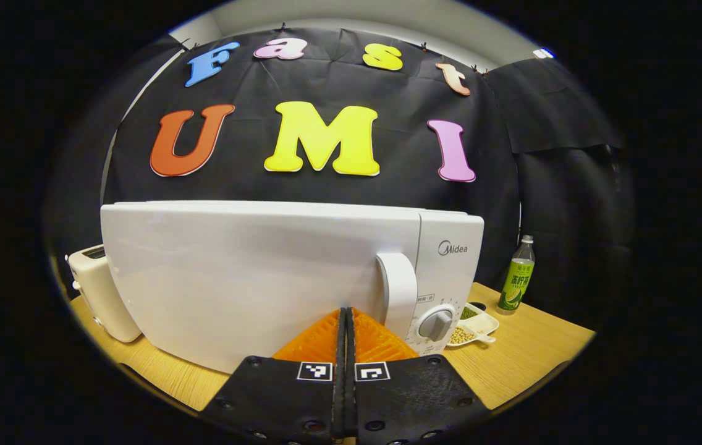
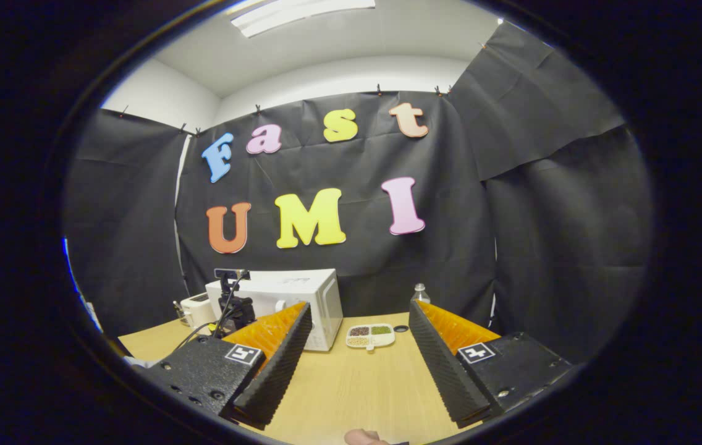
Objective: Open the microwave oven with the left hand, put the food in, and close the microwave oven.
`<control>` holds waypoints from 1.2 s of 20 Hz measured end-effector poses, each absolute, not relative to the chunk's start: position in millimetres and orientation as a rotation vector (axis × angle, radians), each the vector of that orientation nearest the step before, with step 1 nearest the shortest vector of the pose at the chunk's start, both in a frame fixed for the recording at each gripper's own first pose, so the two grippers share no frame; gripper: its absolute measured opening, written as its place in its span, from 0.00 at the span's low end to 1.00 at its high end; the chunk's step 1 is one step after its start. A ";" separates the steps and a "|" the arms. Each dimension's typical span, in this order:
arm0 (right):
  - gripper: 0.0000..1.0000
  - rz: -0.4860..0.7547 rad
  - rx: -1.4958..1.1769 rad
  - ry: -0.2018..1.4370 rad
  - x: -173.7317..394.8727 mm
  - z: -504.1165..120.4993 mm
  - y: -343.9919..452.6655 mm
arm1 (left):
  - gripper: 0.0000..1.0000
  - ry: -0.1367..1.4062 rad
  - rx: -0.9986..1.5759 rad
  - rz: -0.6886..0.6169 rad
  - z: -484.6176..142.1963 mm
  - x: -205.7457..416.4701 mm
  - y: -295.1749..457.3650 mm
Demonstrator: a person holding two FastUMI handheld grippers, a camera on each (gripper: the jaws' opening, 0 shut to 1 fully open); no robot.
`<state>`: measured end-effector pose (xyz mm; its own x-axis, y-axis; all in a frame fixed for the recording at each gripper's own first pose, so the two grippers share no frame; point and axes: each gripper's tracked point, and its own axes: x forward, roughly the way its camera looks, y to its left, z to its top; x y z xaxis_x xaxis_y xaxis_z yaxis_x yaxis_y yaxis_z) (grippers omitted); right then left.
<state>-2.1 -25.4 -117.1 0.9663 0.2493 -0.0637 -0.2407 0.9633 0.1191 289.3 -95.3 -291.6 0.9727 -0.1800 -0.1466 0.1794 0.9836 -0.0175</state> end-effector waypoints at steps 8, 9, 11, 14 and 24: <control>1.00 0.252 0.127 0.108 -15.3 -119.8 -16.7 | 0.16 0.163 0.032 -0.203 -275.3 239.9 -101.6; 0.91 0.252 0.129 0.109 -16.1 -119.3 -15.2 | 0.32 0.174 0.009 -0.216 -271.0 226.5 -106.1; 1.00 0.257 0.136 0.113 -22.1 -118.3 -11.1 | 0.75 0.189 0.006 -0.188 -257.4 201.1 -102.8; 1.00 0.265 0.153 0.110 -34.0 -112.9 -8.5 | 0.89 0.176 0.038 -0.124 -227.0 161.8 -90.1; 0.91 0.246 0.129 0.027 -63.0 -67.7 -6.8 | 0.96 0.138 0.027 -0.008 -92.5 27.3 -53.5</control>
<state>-63.0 -6.8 -67.7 0.9696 0.2443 -0.0112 -0.2408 0.9617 0.1310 27.3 -53.5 -92.5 0.9905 -0.0059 -0.1375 0.0096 0.9996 0.0264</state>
